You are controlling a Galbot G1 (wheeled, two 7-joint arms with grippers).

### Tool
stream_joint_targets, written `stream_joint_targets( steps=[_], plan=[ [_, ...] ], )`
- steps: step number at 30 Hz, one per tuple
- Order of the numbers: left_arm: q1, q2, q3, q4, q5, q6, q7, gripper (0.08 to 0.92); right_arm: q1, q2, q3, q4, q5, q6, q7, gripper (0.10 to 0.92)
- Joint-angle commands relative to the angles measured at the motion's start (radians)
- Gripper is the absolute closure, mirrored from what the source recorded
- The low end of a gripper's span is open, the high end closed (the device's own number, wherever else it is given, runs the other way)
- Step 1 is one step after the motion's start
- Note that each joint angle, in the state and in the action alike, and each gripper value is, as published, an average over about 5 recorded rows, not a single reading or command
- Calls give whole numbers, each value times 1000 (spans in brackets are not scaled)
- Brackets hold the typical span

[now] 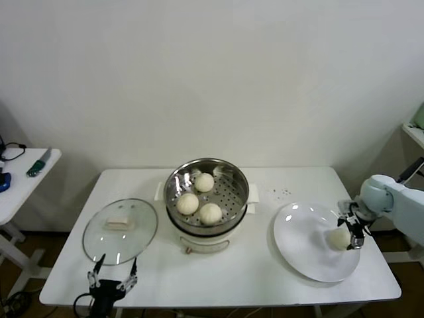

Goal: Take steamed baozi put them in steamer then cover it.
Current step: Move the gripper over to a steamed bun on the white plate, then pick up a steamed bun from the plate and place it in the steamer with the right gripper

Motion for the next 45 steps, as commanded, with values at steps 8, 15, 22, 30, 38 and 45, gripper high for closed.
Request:
stream_joint_targets(
  steps=[8, 15, 22, 30, 38, 45],
  plan=[
    [4, -4, 2, -6, 2, 1, -1, 177, -9, 17, 11, -40, 17, -5, -10, 304],
    [3, 0, 1, -3, 0, 1, -1, 177, -5, 11, 3, -29, 35, -9, -11, 332],
    [2, 1, 4, -6, -2, 1, 0, 177, 168, 8, -113, -8, 153, -23, -9, 341],
    [4, 8, 18, -19, -17, 5, 0, 177, 682, 172, -524, -18, 527, -69, 3, 339],
    [10, 15, 34, -63, -55, 38, 2, 177, 901, 446, -701, -47, 837, -115, 22, 338],
    [19, 26, 44, -77, -54, 50, 2, 177, 940, 646, -738, -33, 1027, -167, 68, 336]
  ],
)
